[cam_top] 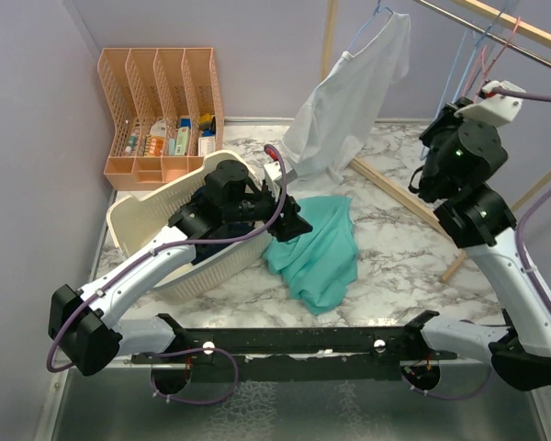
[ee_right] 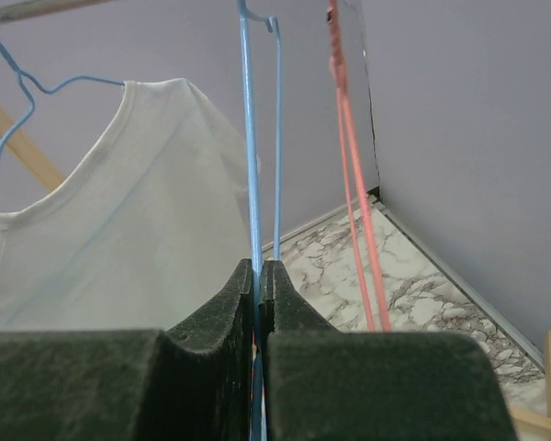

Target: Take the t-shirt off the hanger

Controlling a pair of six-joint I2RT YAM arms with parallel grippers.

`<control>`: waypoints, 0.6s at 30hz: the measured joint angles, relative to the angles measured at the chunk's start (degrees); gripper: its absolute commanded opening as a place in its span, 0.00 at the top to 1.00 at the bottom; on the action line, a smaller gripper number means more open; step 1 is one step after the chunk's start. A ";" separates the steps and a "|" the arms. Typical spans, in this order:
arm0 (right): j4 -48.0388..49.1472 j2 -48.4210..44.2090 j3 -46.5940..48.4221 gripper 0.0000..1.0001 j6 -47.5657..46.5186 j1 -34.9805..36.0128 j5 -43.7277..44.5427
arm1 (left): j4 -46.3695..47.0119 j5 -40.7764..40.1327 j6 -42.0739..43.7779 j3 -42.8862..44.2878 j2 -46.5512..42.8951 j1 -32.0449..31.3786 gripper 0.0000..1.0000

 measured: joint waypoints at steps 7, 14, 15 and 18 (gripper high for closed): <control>-0.59 7.26 0.98 0.99 -0.57 0.00 0.83 | 0.00 0.35 0.04 0.00 0.04 0.00 0.34; -1.31 7.67 0.98 0.65 0.57 0.00 0.81 | -0.35 0.94 0.28 0.00 0.26 0.00 0.34; -1.60 7.43 0.98 0.56 1.05 0.00 0.61 | -0.46 1.09 0.35 0.00 0.42 0.00 0.34; -2.54 6.43 0.79 0.41 1.33 0.00 -0.72 | -1.14 1.40 0.72 0.00 1.42 0.00 0.34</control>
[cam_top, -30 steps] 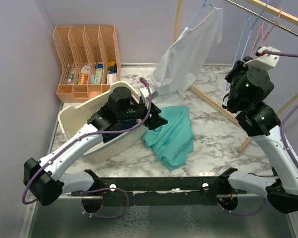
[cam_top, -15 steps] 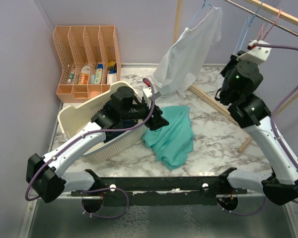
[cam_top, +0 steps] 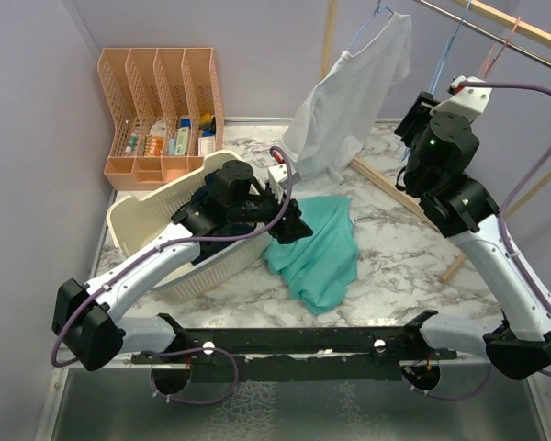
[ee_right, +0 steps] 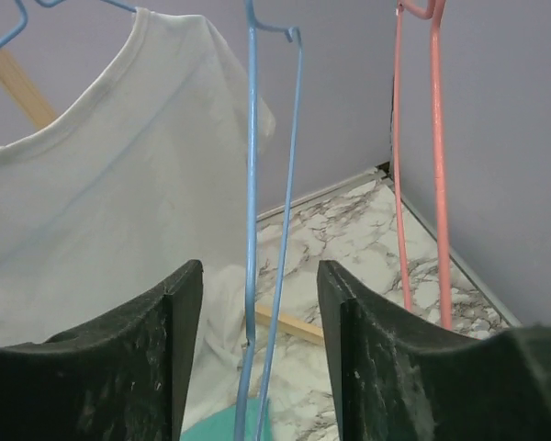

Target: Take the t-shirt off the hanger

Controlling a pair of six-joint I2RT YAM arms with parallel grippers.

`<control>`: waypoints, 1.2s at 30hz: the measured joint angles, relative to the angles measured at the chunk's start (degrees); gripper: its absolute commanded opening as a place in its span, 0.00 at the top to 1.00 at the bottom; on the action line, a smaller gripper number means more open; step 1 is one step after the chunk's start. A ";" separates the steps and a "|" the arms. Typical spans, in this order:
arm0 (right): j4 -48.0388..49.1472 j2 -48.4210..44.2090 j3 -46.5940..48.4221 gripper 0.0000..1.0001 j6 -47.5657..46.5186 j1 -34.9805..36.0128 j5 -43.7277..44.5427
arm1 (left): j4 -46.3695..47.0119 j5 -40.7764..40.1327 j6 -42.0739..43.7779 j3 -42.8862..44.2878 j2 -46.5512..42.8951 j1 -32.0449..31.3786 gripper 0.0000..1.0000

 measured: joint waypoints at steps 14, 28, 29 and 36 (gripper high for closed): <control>-13.44 -20.98 -0.20 0.22 2.29 -0.02 -37.20 | -2.49 -0.09 0.72 0.57 2.71 -1.38 0.34; -18.49 -35.95 -3.80 0.20 3.98 -0.02 -62.18 | -11.91 -11.50 3.82 7.21 18.88 -14.10 0.27; -18.67 -35.98 -4.52 0.20 3.98 -0.02 -62.58 | -12.48 -12.59 3.85 7.28 20.09 -14.67 0.26; -19.69 -36.02 -7.96 0.20 3.96 -0.02 -68.70 | -15.21 -21.18 3.02 9.25 26.43 -15.41 0.04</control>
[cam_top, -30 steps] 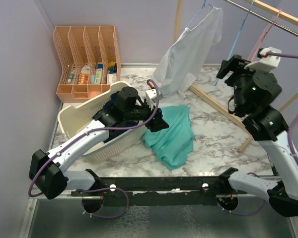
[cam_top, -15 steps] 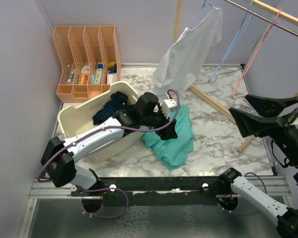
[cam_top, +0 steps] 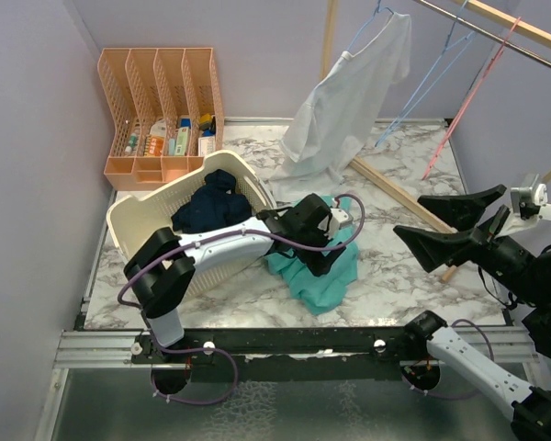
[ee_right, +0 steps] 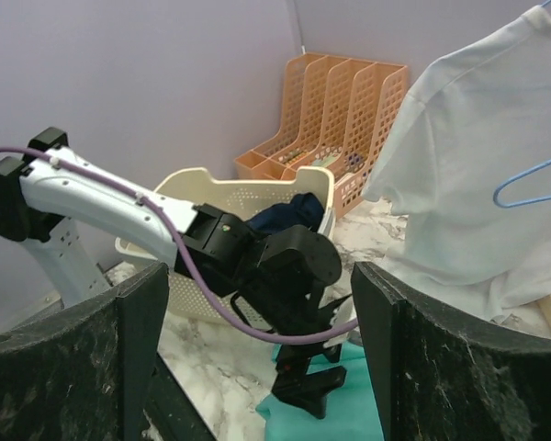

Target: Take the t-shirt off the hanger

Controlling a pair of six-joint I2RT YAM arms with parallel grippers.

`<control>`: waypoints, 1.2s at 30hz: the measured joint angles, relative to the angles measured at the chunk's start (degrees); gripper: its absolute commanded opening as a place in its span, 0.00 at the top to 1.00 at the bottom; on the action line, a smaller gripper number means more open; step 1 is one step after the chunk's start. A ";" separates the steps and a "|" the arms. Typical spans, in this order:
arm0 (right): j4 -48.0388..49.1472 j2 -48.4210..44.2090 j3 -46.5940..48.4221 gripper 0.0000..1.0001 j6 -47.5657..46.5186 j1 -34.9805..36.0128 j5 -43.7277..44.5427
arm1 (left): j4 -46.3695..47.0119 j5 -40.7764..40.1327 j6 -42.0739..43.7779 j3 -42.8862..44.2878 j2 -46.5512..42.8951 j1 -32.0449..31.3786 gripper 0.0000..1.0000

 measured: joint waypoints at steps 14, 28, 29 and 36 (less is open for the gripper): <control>0.11 -1.33 -3.28 0.19 -0.74 0.00 -4.09 | 7.26 -16.55 -2.19 0.17 3.80 -1.49 0.04; 0.11 -1.88 -4.00 0.19 -0.87 0.00 -3.41 | 8.15 -16.94 -2.91 -1.57 9.79 -1.46 0.84; 0.11 -1.88 -4.07 0.19 -0.87 0.00 -3.39 | 8.11 -16.70 -3.02 -1.57 10.19 -1.46 0.91; 0.11 -1.88 -4.24 0.19 -0.85 0.00 -3.23 | 4.33 -16.55 -2.60 0.04 9.29 -1.46 1.00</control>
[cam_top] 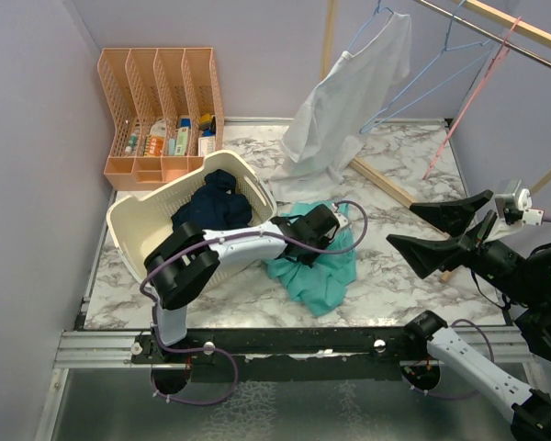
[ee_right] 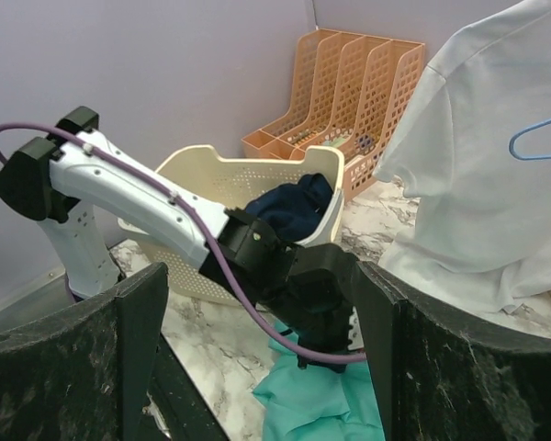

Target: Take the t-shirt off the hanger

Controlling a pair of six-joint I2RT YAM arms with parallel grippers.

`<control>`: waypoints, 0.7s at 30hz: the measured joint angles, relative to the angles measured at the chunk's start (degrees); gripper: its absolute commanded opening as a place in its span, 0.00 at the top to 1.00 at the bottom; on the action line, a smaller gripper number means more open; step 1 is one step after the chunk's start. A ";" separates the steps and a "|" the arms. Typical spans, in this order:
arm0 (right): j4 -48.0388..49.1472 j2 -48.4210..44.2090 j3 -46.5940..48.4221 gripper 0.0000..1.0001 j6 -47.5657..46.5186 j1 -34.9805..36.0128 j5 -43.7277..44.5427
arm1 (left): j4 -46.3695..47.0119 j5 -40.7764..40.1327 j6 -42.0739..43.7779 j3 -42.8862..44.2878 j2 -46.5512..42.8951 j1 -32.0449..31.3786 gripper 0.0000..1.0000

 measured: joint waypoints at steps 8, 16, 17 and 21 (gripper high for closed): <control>0.15 0.22 -2.58 0.19 0.04 0.00 -0.07 | -9.18 -4.63 2.23 11.06 -12.72 -0.02 1.00; 0.98 1.27 -3.58 0.19 0.09 0.00 -0.26 | -14.80 -18.91 7.17 25.40 -23.54 2.27 1.00; 1.09 1.27 -3.72 0.19 0.15 0.00 -0.28 | -15.72 -20.39 7.87 27.28 -24.00 3.80 1.00; 2.12 1.42 -4.96 0.19 0.92 0.00 -0.55 | -17.88 -25.05 10.05 33.97 -24.41 10.71 1.00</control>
